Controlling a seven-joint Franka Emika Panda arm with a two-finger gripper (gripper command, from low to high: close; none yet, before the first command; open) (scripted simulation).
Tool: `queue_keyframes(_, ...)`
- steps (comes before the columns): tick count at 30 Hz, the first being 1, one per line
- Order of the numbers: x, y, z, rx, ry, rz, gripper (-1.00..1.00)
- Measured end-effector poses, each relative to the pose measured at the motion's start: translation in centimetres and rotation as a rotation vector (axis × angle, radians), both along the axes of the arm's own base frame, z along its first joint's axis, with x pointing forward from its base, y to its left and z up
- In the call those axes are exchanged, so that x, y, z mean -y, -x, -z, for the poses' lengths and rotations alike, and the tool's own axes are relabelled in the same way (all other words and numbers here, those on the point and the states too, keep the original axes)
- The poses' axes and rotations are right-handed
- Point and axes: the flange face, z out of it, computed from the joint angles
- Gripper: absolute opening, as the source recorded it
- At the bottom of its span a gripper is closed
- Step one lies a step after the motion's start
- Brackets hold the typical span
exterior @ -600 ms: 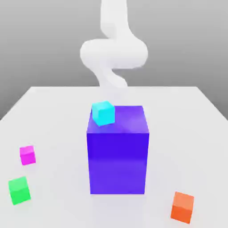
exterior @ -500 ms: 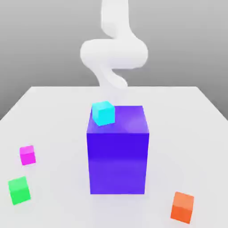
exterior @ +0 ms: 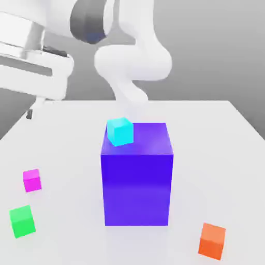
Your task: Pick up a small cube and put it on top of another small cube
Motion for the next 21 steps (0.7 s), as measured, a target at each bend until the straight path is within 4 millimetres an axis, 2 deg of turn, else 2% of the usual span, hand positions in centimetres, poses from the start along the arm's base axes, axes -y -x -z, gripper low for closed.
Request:
queue_keyframes(6,4.9,5.7,9.0,-0.143,-0.058,-0.057,0.00)
queue_keyframes(10,6.9,10.7,14.4,-0.209,-0.125,-0.091,0.00)
queue_keyframes(13,7.4,14.5,18.1,-0.240,-0.184,-0.122,0.00)
queue_keyframes(15,7.2,15.6,20.3,-0.248,-0.209,-0.151,0.00)
queue_keyframes(21,7.1,16.0,26.1,-0.253,-0.215,-0.159,0.00)
